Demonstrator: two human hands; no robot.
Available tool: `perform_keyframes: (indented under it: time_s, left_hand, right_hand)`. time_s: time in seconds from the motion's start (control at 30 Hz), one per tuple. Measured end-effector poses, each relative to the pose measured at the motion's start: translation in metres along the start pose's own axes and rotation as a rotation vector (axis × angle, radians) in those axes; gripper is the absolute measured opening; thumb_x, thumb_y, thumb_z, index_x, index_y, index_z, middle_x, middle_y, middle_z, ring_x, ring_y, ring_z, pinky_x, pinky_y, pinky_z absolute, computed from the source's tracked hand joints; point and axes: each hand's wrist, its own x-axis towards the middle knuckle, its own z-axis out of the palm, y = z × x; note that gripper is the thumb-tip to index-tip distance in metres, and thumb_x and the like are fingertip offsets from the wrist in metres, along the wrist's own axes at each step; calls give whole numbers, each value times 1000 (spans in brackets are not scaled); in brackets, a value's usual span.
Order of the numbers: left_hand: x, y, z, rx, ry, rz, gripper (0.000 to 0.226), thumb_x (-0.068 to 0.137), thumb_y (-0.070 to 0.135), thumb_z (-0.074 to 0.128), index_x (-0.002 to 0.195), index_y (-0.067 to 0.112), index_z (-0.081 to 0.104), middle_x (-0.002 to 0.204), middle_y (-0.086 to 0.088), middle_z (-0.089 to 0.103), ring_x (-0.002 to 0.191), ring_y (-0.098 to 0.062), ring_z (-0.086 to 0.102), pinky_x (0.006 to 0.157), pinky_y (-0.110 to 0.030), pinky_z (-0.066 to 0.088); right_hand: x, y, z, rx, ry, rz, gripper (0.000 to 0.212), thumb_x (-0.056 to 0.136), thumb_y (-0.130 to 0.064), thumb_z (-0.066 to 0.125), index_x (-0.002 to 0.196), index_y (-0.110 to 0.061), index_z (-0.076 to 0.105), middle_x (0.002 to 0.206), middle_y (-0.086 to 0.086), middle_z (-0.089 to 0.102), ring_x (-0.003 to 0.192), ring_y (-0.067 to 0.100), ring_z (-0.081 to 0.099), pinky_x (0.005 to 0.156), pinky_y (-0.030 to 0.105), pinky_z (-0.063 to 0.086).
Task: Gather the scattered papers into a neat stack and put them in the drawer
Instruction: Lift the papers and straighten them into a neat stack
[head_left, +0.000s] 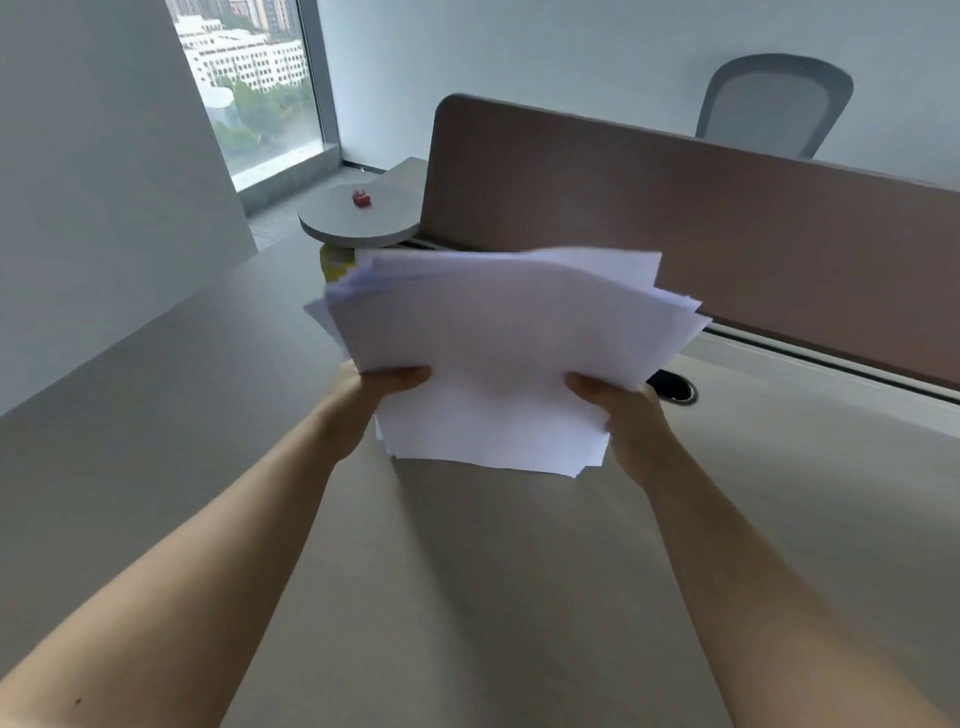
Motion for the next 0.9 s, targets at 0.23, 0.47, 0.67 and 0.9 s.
perform_keyframes:
  time_s: [0.23,0.47,0.67,0.9]
  left_hand:
    - [-1,26,-11,-11,-9,45,24,36,19,73,60,18,76,59,13,74,56,-1,68,60,-16,57]
    - [-10,67,9,-25,-14,175,37,46,9,72,82,15,65,79,-1,67,69,-14,65,54,-20,56]
    - [-10,81,-2,-4,-11,181,43,51,8,69,94,9,64,75,6,74,61,-3,68,54,-15,53]
    - [-18,22,-7,12,8,9,49,32,19,74,80,20,65,60,14,73,74,-17,61,52,-15,54]
  right_hand:
    - [0,-27,-2,0,-36,-62,22,73,5,62,78,-15,67,64,-10,74,64,6,69,67,20,55]
    - [-9,-56,19,-25,-14,-104,20,54,-8,70,73,-14,69,77,3,69,75,24,65,79,39,53]
    - [-15,-73,14,-111,-110,-175,24,68,-4,69,86,-20,67,74,-11,72,70,10,68,69,26,56]
    - [-19,-23,14,-94,-14,-1,25,63,3,70,82,-12,66,83,6,68,84,27,61,81,37,50]
